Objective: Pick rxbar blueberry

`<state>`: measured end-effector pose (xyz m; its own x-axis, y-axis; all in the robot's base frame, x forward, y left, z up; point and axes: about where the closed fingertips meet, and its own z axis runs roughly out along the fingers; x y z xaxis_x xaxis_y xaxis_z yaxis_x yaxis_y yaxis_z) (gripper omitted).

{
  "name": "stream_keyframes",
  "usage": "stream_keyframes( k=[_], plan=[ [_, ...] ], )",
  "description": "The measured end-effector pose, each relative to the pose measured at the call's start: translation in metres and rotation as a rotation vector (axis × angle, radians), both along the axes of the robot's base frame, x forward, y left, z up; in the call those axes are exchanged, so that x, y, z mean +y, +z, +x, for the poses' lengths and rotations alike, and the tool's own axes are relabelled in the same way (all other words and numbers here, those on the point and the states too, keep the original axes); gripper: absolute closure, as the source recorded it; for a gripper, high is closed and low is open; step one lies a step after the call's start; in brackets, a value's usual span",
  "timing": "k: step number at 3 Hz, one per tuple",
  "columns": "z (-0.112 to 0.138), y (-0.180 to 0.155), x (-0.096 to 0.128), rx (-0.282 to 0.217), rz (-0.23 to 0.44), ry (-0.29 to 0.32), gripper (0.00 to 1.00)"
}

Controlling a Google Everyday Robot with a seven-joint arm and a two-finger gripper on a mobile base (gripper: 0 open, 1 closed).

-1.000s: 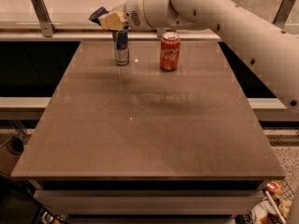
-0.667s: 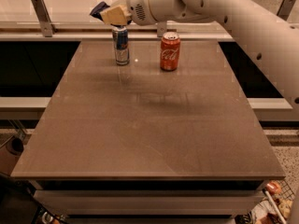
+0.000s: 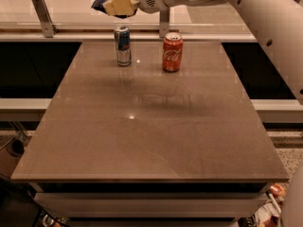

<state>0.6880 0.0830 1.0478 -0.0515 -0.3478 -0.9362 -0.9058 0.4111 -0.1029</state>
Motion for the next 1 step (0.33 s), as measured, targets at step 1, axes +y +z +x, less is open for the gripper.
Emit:
stream_keyframes(
  k=[1],
  plan=[
    [-0.0079, 0.0075, -0.0035, 0.017, -0.028, 0.049, 1.0]
  ],
)
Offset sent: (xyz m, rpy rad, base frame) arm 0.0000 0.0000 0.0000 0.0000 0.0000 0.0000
